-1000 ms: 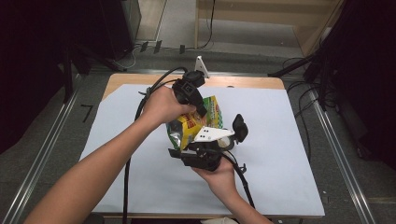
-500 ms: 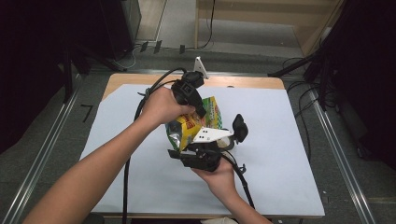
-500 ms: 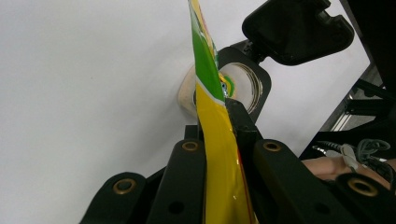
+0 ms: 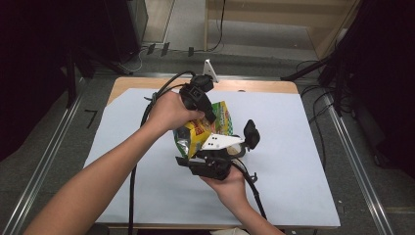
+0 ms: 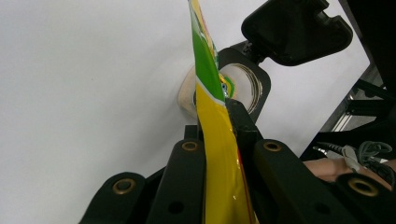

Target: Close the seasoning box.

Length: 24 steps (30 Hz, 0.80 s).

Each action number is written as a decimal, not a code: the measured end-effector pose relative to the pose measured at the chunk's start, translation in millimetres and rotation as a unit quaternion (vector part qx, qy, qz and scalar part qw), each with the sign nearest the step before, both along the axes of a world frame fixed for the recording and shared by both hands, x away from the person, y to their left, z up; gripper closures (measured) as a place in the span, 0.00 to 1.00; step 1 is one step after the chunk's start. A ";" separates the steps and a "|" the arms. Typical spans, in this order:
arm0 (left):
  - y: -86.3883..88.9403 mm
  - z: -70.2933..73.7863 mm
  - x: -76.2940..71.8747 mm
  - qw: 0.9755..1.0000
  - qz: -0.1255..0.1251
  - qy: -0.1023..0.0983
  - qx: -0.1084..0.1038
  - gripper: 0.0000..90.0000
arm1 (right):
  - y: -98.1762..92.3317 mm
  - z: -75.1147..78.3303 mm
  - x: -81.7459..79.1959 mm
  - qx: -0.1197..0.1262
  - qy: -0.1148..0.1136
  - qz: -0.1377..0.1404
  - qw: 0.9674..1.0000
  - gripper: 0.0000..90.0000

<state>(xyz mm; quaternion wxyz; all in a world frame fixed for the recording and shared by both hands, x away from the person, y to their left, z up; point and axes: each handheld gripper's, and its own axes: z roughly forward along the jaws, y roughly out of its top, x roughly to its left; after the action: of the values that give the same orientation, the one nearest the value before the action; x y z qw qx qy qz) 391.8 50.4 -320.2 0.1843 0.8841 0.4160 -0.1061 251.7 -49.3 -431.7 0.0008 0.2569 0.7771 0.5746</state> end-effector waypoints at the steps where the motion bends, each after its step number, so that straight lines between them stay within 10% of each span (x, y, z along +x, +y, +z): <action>1: -0.1 0.0 -0.1 1.000 0.001 -0.001 -0.001 0.97 | -0.1 0.1 0.1 -0.001 -0.001 0.000 1.000 0.77; 24: 0.1 -0.3 0.2 1.000 0.000 0.003 -0.001 0.97 | -0.4 0.4 -0.2 0.002 0.002 0.002 1.000 0.77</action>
<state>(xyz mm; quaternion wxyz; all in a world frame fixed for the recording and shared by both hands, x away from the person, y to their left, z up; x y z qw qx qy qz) 392.1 50.5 -320.5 0.1839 0.8837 0.4162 -0.1095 251.5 -49.6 -431.3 -0.0021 0.2563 0.7766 0.5755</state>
